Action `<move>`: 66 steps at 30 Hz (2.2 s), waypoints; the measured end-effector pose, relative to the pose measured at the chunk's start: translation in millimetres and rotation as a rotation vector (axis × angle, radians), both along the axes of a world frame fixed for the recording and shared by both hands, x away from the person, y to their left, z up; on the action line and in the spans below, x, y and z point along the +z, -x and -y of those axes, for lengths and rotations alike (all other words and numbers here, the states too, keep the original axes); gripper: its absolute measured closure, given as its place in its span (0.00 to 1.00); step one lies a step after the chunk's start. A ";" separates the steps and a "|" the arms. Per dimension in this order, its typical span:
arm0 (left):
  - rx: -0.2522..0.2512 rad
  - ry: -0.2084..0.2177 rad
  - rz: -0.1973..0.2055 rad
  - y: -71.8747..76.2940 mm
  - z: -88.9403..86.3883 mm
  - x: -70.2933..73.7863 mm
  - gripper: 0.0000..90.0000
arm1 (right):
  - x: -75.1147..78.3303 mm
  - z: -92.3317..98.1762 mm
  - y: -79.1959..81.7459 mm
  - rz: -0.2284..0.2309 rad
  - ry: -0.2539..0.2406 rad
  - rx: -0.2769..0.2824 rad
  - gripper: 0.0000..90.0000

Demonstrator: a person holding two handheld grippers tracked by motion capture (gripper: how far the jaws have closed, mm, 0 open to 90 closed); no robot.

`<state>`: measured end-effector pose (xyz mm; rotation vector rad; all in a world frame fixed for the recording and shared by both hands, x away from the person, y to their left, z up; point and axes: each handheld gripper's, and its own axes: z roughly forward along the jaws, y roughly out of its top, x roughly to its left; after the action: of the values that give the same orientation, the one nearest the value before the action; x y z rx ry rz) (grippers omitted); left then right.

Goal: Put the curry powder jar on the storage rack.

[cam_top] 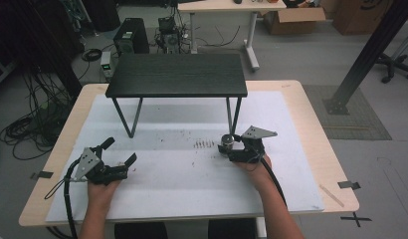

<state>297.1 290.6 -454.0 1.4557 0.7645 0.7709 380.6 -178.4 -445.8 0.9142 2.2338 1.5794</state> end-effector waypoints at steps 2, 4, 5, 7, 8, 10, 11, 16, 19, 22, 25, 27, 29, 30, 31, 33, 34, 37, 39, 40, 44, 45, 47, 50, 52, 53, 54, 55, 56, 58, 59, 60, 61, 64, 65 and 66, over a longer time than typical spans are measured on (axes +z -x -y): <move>0.000 -0.001 0.000 -0.1 -0.2 0.0 0.00 | 0.1 0.2 0.0 0.002 -0.002 -0.009 0.37; 0.000 0.000 -0.001 -0.1 -0.1 0.0 0.00 | 0.1 0.6 0.0 0.000 -0.007 -0.010 0.40; 0.000 -0.001 0.000 -0.1 -0.2 0.0 0.00 | 0.3 0.5 0.2 0.002 -0.002 -0.011 0.42; 0.000 -0.001 0.000 -0.1 -0.2 0.0 0.00 | 0.4 0.5 0.2 0.004 -0.001 -0.010 0.45; 0.000 0.000 0.000 -0.1 -0.3 0.0 0.00 | 0.5 0.4 0.2 0.006 0.000 -0.010 0.46; 0.001 0.000 0.000 -0.1 -0.2 0.0 0.00 | 0.8 0.1 0.5 0.007 0.000 -0.009 0.48; 0.001 0.000 0.000 -0.1 -0.2 0.0 0.00 | 0.9 0.0 0.7 0.008 -0.002 -0.009 0.49; 0.000 0.001 0.000 0.1 -0.3 -0.1 0.00 | 3.0 -0.7 1.9 0.021 0.008 -0.005 0.53; 0.000 0.001 0.000 0.1 -0.2 0.0 0.00 | 4.6 -0.9 2.5 0.019 0.020 0.002 0.53; 0.000 0.000 0.000 0.0 -0.3 0.0 0.00 | 7.1 -1.8 4.1 0.020 0.022 0.010 0.53; 0.001 0.001 0.000 0.1 -0.2 0.0 0.00 | 11.6 -3.1 5.3 0.020 0.016 0.019 0.53; 0.001 0.000 0.000 0.1 -0.2 -0.1 0.00 | 16.0 -4.6 5.6 0.021 0.019 0.027 0.53; 0.001 0.000 0.001 0.1 -0.2 -0.1 0.00 | 21.6 -6.4 6.0 0.020 0.020 0.034 0.53; 0.001 0.000 0.000 0.1 -0.2 -0.1 0.00 | 24.6 -7.2 5.9 0.024 0.018 0.038 0.53; 0.001 0.000 0.000 0.1 -0.2 -0.1 0.00 | 27.9 -8.1 6.1 0.021 0.016 0.042 0.53; 0.001 0.000 0.000 0.1 -0.2 -0.1 0.00 | 34.9 -10.2 6.4 0.022 0.014 0.052 0.53; 0.001 0.000 0.000 0.1 -0.2 -0.1 0.00 | 38.5 -11.3 6.5 0.023 0.014 0.057 0.53; 0.001 0.001 0.000 0.1 -0.2 0.0 0.00 | 49.6 -14.7 7.0 0.029 0.013 0.072 0.53; -0.001 0.000 0.001 0.0 -0.2 0.0 0.00 | 57.1 -16.8 7.2 0.031 0.009 0.081 0.53; 0.000 0.001 0.001 0.0 -0.2 0.0 0.00 | 60.8 -17.7 7.2 0.034 0.006 0.087 0.53; 0.000 0.001 0.001 0.1 -0.2 -0.1 0.00 | 75.0 -20.1 7.0 0.037 -0.007 0.105 0.53; 0.000 0.001 0.002 0.1 -0.1 -0.1 0.00 | 78.2 -20.7 6.9 0.037 -0.007 0.109 0.53; 0.001 0.000 0.002 0.2 0.0 -0.1 0.00 | 84.8 -22.1 6.8 0.036 0.001 0.121 0.53; 0.000 -0.001 0.001 0.1 -0.1 0.0 0.00 | 95.6 -23.9 7.1 0.044 0.016 0.134 0.53; 0.000 0.000 0.001 0.0 -0.1 -0.1 0.00 | 103.1 -25.0 6.9 0.050 0.016 0.144 0.53; 0.001 0.000 0.001 0.2 0.0 0.0 0.00 | 106.8 -25.5 6.7 0.052 0.016 0.149 0.53; 0.001 -0.001 0.002 0.2 0.0 0.0 0.00 | 110.4 -26.1 6.4 0.054 0.014 0.154 0.53; 0.001 -0.001 0.001 0.2 0.0 0.0 0.00 | 113.7 -26.7 6.1 0.058 0.015 0.156 0.53; 0.001 -0.002 0.001 0.2 -0.1 0.0 0.00 | 116.8 -27.4 5.8 0.061 0.015 0.158 0.53; 0.001 -0.001 0.002 0.2 0.0 -0.1 0.00 | 122.4 -28.7 4.8 0.064 0.018 0.163 0.53; 0.001 -0.001 0.002 0.2 0.0 -0.1 0.00 | 125.1 -29.2 4.3 0.067 0.019 0.164 0.53; 0.001 -0.001 0.001 0.2 0.0 0.0 0.00 | 127.8 -29.6 3.9 0.067 0.019 0.166 0.53; 0.001 -0.001 0.001 0.2 0.0 0.0 0.00 | 130.6 -30.0 3.6 0.068 0.015 0.168 0.53; 0.001 0.000 0.001 0.1 0.0 0.0 0.00 | 139.4 -30.5 2.9 0.073 0.005 0.173 0.53; 0.001 0.000 0.000 0.1 0.0 0.0 0.00 | 142.3 -30.6 2.4 0.076 0.002 0.175 0.53; 0.001 0.000 0.000 0.1 0.0 0.0 0.00 | 145.2 -30.8 2.0 0.076 -0.001 0.176 0.53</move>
<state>297.1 290.6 -454.0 1.4553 0.7650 0.7715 378.6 -147.6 -300.6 0.6609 2.3147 1.6593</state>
